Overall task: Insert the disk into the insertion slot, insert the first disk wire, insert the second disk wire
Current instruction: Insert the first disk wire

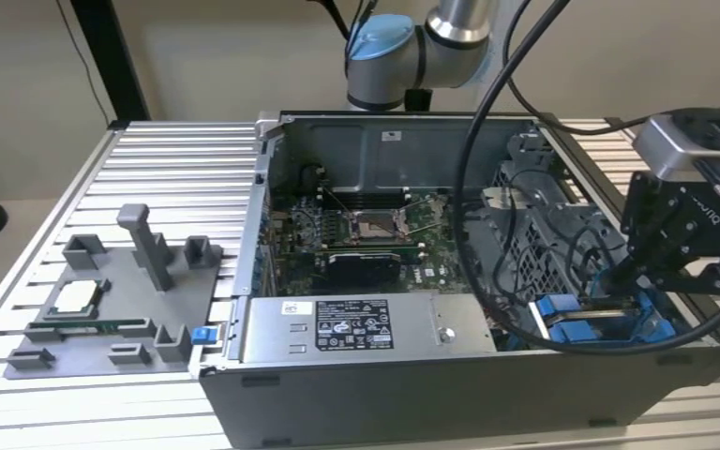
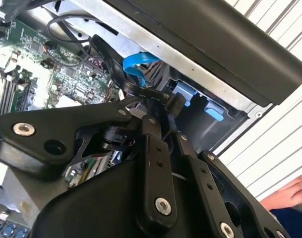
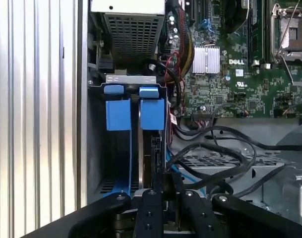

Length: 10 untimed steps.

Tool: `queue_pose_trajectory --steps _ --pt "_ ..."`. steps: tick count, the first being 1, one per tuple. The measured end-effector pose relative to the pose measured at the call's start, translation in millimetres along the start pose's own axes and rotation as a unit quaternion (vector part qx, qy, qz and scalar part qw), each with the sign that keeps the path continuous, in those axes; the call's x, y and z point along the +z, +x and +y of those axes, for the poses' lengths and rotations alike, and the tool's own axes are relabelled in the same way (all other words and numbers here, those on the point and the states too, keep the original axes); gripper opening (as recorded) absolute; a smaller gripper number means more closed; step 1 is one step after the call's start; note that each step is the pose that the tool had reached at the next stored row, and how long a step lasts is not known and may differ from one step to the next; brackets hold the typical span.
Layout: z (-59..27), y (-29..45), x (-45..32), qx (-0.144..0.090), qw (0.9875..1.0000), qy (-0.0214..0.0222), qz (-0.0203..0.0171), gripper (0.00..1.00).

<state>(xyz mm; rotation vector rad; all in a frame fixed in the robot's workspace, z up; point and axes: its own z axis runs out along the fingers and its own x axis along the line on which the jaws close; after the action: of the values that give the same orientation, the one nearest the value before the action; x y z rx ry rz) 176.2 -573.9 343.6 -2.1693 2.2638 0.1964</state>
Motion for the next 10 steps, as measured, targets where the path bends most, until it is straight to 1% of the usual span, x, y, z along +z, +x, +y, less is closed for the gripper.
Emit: queue_pose_trajectory --steps 5,10 --pt "0.1 0.0 0.0 0.015 0.9999 0.0014 -0.0022 0.00" --pt "2.4 0.2 -0.3 0.020 0.9998 0.0042 -0.0032 0.00"
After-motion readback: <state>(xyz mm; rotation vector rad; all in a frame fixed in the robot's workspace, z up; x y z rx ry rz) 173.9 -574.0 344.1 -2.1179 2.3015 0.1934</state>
